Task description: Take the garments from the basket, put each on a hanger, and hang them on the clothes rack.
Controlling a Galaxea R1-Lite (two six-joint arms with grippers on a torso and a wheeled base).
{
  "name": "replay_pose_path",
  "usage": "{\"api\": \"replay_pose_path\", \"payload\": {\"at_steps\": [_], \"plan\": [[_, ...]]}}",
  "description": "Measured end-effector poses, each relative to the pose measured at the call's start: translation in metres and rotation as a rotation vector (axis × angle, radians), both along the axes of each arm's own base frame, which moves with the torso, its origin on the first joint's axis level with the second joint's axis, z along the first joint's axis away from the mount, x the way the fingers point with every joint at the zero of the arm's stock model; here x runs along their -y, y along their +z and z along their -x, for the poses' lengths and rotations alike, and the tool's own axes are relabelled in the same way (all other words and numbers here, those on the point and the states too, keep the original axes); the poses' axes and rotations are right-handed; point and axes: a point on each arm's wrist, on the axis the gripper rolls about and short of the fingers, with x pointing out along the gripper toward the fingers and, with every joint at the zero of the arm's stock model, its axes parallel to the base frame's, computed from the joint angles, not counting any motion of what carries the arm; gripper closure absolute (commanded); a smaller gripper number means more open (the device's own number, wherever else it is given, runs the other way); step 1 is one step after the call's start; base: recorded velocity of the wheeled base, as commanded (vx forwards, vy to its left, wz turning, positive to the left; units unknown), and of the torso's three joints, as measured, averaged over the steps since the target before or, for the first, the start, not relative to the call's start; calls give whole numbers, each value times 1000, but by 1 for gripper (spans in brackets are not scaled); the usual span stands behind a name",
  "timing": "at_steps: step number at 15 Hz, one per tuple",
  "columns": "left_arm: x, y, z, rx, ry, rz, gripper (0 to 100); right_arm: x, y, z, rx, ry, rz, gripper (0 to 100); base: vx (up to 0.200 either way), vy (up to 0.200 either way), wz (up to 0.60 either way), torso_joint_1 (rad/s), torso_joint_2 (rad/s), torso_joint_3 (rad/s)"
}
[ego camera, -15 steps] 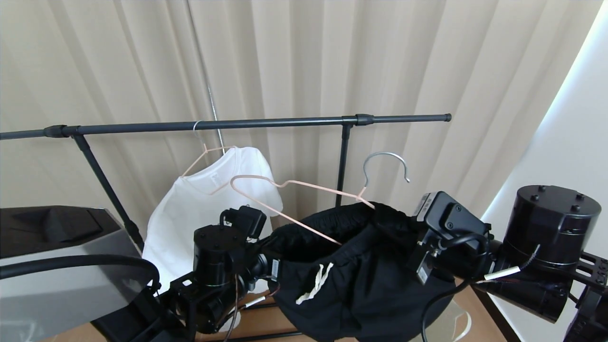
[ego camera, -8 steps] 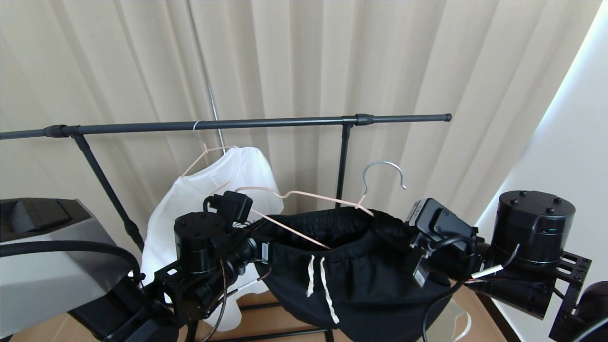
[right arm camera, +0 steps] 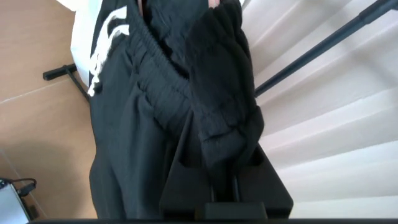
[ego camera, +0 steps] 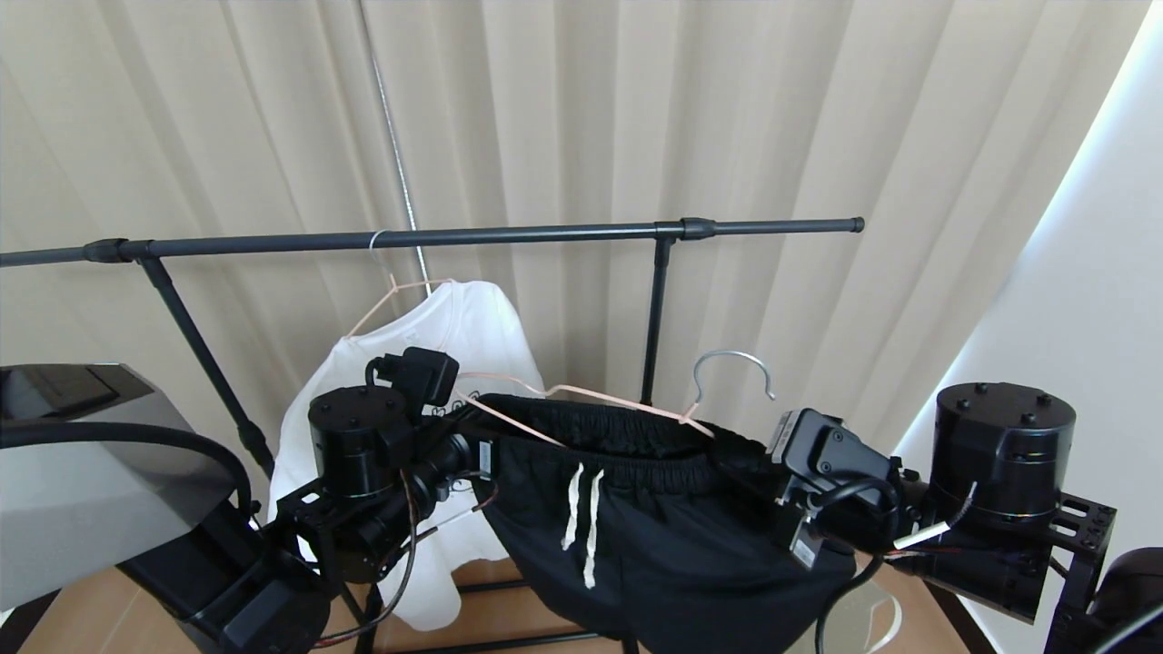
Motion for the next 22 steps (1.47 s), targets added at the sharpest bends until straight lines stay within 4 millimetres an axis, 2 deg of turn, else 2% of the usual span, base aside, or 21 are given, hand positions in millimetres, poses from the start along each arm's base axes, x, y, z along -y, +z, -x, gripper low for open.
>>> {"api": "replay_pose_path", "payload": {"at_steps": [5, 14, 18, 22], "plan": [[-9, 4, -5, 13, 24, 7, 100, 9, -3, -2, 5, 4, 26, 100, 0, 0, 0, 0, 0, 0], [-27, 14, -15, 93, 39, 49, 100, 14, -10, -7, 2, -1, 65, 100, 0, 0, 0, 0, 0, 0], [-30, 20, -7, 106, -6, 62, 100, 17, -14, -8, -20, 1, 111, 100, 0, 0, 0, 0, 0, 0], [-25, 31, 11, 125, -66, 37, 100, 16, -18, -11, -31, 0, 118, 100, 0, 0, 0, 0, 0, 0]]}}
